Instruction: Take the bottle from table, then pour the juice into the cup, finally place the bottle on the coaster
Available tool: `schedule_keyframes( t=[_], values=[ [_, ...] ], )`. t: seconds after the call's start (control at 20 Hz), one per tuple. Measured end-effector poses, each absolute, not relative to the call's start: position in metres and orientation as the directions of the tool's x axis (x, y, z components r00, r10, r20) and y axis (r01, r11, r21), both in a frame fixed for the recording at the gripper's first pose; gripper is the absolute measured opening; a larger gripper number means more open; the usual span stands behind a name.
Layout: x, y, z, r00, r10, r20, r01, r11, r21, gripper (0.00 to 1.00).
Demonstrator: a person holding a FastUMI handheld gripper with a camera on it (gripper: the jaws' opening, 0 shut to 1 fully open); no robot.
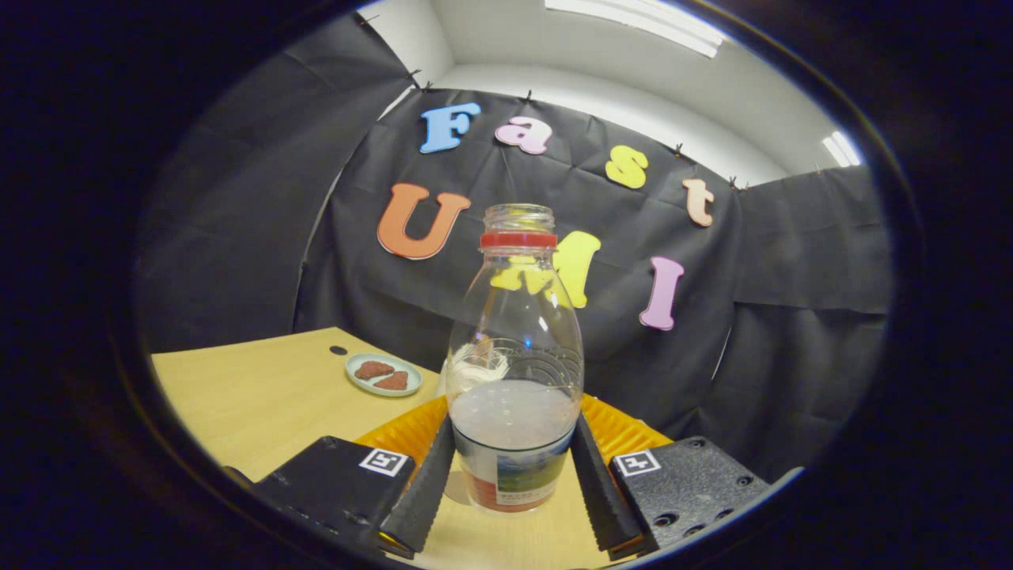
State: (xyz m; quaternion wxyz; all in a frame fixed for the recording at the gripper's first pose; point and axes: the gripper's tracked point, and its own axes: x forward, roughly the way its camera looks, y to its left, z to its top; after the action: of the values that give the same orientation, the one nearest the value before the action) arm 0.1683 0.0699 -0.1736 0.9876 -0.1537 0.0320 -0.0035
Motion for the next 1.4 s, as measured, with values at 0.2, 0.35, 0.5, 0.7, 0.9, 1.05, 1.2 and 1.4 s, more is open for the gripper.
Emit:
schedule_keyframes(
  t=[0.2, 0.35, 0.5, 0.7, 0.9, 1.05, 1.2, 1.4],
  values=[
    [0.187, 0.072, -0.17, 0.996, 0.015, -0.088, -0.034, 0.976, -0.216, 0.8],
    [0.199, 0.073, -0.166, 0.994, 0.039, -0.1, -0.053, 0.988, -0.144, 0.8],
    [0.212, 0.069, -0.172, 0.991, 0.045, -0.124, -0.059, 0.992, -0.114, 0.8],
    [0.232, 0.063, -0.187, 0.989, 0.025, -0.143, -0.036, 0.996, -0.078, 0.8],
    [0.252, 0.066, -0.211, 0.985, 0.043, -0.166, -0.05, 0.998, -0.04, 0.8],
    [0.266, 0.059, -0.237, 0.983, 0.02, -0.183, -0.03, 0.998, -0.053, 0.8],
    [0.278, 0.057, -0.269, 0.974, 0.013, -0.228, -0.022, 0.999, -0.037, 0.8],
    [0.285, 0.057, -0.306, 0.96, 0.025, -0.28, -0.034, 0.999, -0.026, 0.8]
  ],
)
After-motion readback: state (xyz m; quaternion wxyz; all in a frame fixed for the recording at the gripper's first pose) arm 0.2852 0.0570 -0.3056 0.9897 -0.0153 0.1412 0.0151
